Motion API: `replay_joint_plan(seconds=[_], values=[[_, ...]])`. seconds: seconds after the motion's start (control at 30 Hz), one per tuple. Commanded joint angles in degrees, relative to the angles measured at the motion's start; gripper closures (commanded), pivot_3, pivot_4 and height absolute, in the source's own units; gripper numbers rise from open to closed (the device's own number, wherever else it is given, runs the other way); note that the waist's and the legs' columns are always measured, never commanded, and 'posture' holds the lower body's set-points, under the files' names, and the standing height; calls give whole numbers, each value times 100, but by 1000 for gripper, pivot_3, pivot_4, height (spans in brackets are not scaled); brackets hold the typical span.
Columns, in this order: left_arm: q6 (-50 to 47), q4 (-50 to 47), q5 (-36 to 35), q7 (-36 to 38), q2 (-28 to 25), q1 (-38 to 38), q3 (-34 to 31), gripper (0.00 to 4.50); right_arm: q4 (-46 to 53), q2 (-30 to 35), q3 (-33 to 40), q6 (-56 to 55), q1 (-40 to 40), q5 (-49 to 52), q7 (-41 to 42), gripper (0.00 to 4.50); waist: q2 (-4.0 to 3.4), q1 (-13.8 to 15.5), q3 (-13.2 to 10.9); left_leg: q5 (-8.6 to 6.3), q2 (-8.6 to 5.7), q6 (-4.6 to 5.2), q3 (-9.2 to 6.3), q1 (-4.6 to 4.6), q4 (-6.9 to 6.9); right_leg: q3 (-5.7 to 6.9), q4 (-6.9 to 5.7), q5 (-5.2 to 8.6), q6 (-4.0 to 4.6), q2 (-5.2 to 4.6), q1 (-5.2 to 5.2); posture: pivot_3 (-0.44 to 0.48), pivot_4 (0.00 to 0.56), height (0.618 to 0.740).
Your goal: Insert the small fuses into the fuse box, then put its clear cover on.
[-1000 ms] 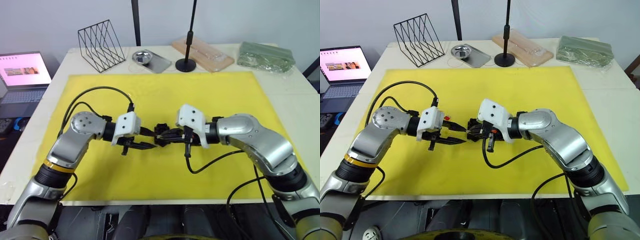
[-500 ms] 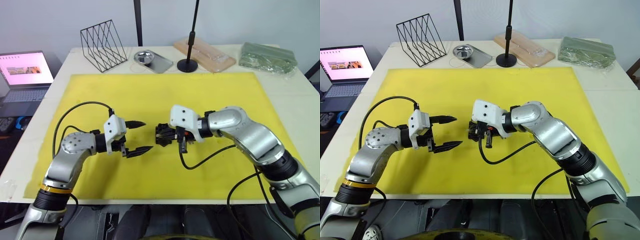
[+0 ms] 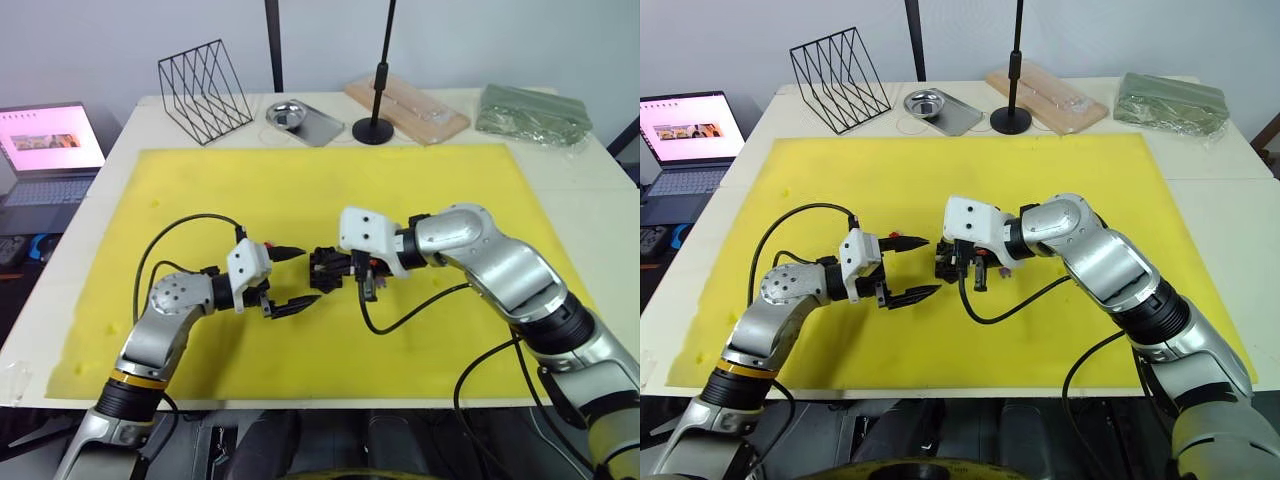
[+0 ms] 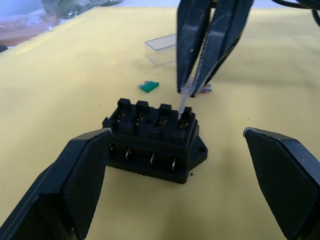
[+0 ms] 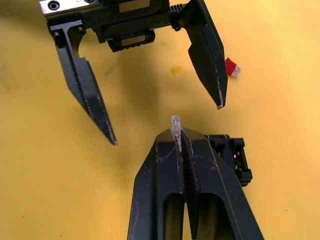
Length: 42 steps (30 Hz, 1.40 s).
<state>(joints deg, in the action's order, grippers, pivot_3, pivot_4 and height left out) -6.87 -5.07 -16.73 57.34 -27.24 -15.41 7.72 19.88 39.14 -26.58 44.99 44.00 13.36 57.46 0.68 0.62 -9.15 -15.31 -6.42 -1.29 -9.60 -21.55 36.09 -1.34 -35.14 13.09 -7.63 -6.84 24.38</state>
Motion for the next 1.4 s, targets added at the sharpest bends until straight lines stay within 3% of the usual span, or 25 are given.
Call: replay_joint_plan(seconds=[0.03,1.4], values=[[165,-5,37,-51,23,-51,-27,41,114,1,-32,-77,61,-113,63,4500,0,0,0,0,0,0,0,0,0,0,0,0,0,0,0,0,150,740],[104,-21,54,-113,5,-181,39,41,-361,-95,-278,-419,-88,-662,323,4500,0,-2,0,1,0,-2,0,1,0,0,0,0,0,0,0,0,150,740]])
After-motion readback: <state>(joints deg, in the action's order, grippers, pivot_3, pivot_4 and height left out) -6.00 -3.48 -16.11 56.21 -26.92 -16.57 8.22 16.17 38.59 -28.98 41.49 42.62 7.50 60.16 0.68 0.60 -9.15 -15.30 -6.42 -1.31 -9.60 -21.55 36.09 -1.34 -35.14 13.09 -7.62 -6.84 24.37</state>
